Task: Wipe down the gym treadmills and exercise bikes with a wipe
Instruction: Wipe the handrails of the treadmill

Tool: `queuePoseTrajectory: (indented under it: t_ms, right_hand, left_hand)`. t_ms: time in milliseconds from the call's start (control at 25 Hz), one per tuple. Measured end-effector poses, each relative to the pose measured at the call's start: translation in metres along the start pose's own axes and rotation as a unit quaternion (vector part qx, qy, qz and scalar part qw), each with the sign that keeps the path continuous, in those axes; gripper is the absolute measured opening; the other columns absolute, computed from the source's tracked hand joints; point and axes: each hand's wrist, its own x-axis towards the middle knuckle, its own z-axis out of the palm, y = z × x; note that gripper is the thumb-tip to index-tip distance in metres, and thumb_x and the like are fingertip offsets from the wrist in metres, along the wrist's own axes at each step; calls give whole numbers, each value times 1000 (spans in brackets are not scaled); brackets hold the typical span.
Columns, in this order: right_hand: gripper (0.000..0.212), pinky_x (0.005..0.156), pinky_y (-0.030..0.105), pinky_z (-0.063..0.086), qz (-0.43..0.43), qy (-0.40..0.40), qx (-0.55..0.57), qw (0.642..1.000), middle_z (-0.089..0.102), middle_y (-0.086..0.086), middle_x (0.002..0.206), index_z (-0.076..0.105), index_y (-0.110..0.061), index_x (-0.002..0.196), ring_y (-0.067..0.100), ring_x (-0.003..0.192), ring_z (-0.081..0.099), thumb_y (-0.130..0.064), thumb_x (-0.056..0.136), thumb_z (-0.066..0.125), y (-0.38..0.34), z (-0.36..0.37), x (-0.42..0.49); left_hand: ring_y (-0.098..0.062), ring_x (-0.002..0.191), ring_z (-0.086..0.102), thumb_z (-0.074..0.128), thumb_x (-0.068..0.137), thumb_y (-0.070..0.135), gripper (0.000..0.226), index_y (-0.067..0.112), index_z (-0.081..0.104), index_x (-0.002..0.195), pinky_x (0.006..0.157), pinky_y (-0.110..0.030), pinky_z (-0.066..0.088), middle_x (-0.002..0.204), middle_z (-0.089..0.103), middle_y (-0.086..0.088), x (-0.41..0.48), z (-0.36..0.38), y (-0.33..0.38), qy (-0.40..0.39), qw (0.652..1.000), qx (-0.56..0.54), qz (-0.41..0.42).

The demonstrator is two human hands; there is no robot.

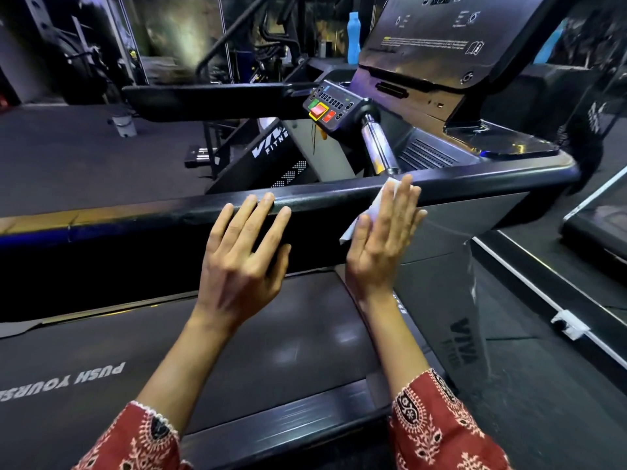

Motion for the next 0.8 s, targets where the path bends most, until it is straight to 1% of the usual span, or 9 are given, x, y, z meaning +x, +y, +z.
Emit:
queuePoseTrajectory:
  t_ms: [120, 240, 360, 400, 520, 560, 680, 720, 800]
  right_hand:
    - [55, 119, 46, 8, -105, -14, -10, 994, 15, 13, 159, 10, -11, 153, 22, 147, 9, -15, 103, 32, 15, -3, -12]
    - [60, 119, 45, 9, -46, -1, -21, 999, 11, 14, 159, 2, -11, 153, 23, 147, 7, -13, 102, 34, 19, -6, -18]
    - [59, 120, 44, 6, -114, -42, -47, 992, -6, 3, 160, 1, -14, 153, 25, 148, 3, -17, 103, 32, 22, -7, -28]
    - [58, 120, 44, 6, -115, -37, -56, 991, -6, 3, 160, 2, -14, 153, 24, 148, 4, -18, 103, 32, 26, -8, -27]
    - [51, 119, 47, 10, 17, -5, -14, 1000, 10, 18, 158, 14, -6, 151, 23, 147, 2, -20, 104, 28, 24, -10, -14]
    - [50, 118, 48, 10, 16, -9, -7, 1000, 13, 20, 156, 16, -2, 150, 24, 147, 1, -20, 104, 27, 21, -10, -11]
    - [52, 119, 46, 6, -93, -39, -34, 994, 9, 14, 158, 13, -4, 151, 24, 147, 1, -22, 104, 27, 23, -7, -5]
    - [51, 119, 46, 6, -68, -29, -38, 997, 16, 16, 156, 17, -2, 150, 23, 147, 3, -23, 104, 27, 24, -7, -1]
    - [48, 119, 47, 8, 28, -3, -25, 999, 29, 23, 151, 25, 2, 145, 22, 147, 5, -22, 103, 27, 18, -8, 5]
  left_hand:
    - [-30, 125, 49, 60, 89, 19, 38, 5, 62, 124, 107, -46, 34, 131, 55, -20, 2, 2, 4, -6, 1000, -2, -7]
    - [-31, 125, 48, 59, 89, 19, 39, 5, 61, 125, 108, -45, 33, 133, 54, -20, 3, 5, 10, -12, 1000, -4, -14]
    - [-32, 126, 47, 59, 88, 20, 40, 5, 61, 125, 108, -46, 32, 133, 53, -21, 5, 6, 14, -18, 1000, -5, -12]
    - [-32, 126, 47, 59, 88, 19, 40, 5, 61, 125, 108, -46, 32, 133, 53, -21, 5, 6, 15, -20, 1000, -6, -12]
    - [-33, 126, 46, 59, 87, 18, 41, 4, 61, 125, 108, -47, 32, 133, 53, -22, 6, 7, 17, -21, 1000, -9, -14]
    - [-33, 126, 46, 59, 87, 18, 41, 4, 60, 126, 108, -47, 32, 133, 53, -22, 6, 7, 18, -22, 1000, -9, -14]
    - [-33, 127, 45, 59, 87, 18, 42, 3, 60, 126, 109, -47, 31, 133, 53, -23, 7, 8, 20, -21, 1000, -9, -15]
    - [-33, 127, 45, 59, 87, 17, 42, 3, 60, 126, 109, -46, 31, 133, 53, -23, 7, 9, 22, -20, 1000, -10, -16]
    - [-33, 127, 45, 60, 86, 16, 41, 2, 60, 125, 109, -46, 30, 133, 53, -23, 8, 11, 24, -17, 1000, -9, -17]
